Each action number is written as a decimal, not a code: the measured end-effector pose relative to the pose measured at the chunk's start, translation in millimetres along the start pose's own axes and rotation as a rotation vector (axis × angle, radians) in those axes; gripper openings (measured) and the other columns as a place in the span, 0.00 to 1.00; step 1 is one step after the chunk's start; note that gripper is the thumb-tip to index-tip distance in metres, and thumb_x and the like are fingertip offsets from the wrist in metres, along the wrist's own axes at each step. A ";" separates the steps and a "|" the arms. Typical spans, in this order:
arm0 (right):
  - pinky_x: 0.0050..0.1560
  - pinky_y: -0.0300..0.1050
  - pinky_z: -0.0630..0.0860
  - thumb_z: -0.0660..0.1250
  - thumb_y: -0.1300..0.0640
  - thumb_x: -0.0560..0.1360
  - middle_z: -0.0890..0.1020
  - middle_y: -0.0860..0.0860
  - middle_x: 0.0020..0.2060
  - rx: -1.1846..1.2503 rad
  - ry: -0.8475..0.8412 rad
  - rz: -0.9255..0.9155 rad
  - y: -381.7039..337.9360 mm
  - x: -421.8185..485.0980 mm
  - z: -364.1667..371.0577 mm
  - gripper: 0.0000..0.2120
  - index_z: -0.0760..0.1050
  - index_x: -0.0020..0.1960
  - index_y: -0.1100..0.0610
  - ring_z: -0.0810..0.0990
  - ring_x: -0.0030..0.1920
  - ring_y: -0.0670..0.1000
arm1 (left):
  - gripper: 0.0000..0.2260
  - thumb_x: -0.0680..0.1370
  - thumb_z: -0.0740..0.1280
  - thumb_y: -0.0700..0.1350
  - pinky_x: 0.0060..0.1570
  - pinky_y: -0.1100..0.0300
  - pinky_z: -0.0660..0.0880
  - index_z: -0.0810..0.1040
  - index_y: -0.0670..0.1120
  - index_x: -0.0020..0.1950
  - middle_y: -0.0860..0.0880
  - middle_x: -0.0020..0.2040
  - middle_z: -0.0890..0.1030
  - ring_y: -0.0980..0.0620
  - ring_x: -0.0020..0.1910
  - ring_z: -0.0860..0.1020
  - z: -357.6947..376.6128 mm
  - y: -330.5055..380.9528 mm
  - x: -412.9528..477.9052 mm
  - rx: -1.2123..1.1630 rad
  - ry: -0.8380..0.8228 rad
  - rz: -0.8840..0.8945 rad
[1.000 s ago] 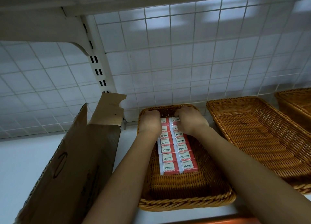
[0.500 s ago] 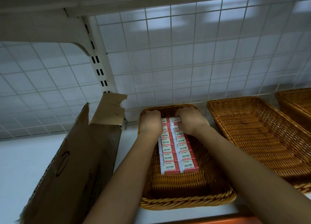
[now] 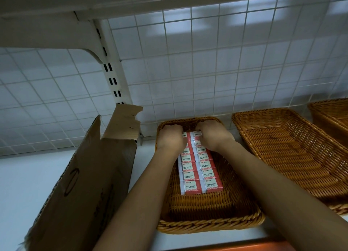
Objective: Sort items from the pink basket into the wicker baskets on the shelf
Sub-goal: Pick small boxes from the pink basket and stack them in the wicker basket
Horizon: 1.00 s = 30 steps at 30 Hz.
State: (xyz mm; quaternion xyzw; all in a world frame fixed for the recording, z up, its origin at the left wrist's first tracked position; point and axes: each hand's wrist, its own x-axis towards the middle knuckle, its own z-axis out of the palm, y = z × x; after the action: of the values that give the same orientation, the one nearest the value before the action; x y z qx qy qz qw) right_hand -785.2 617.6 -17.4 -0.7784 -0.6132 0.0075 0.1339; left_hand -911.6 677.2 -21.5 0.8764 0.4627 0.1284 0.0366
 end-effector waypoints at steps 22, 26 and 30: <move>0.55 0.47 0.72 0.60 0.55 0.76 0.76 0.55 0.58 -0.016 0.142 -0.018 29.4 -37.3 -56.7 0.16 0.73 0.62 0.56 0.75 0.58 0.57 | 0.10 0.78 0.62 0.47 0.45 0.53 0.72 0.76 0.44 0.56 0.43 0.54 0.79 0.42 0.53 0.77 -48.0 77.7 -7.6 0.198 0.066 0.150; 0.52 0.47 0.73 0.60 0.56 0.75 0.77 0.57 0.56 -0.057 0.152 0.032 71.3 -70.8 -81.9 0.14 0.74 0.59 0.57 0.76 0.57 0.59 | 0.11 0.77 0.63 0.45 0.50 0.53 0.74 0.77 0.44 0.56 0.42 0.55 0.78 0.41 0.56 0.76 -46.2 138.8 -20.9 0.227 0.095 0.251; 0.55 0.49 0.73 0.61 0.56 0.74 0.77 0.57 0.59 -0.087 0.182 0.096 120.1 -111.8 -106.3 0.17 0.73 0.61 0.56 0.76 0.59 0.59 | 0.11 0.77 0.64 0.46 0.48 0.52 0.75 0.78 0.44 0.57 0.42 0.56 0.79 0.41 0.55 0.78 -44.1 212.1 -33.4 0.234 0.087 0.351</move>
State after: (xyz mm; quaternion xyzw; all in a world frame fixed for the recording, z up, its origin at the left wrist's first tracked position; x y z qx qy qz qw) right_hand -679.8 464.0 41.9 -0.8094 -0.5602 -0.0837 0.1547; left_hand -771.0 526.7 53.5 0.9354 0.3160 0.1157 -0.1083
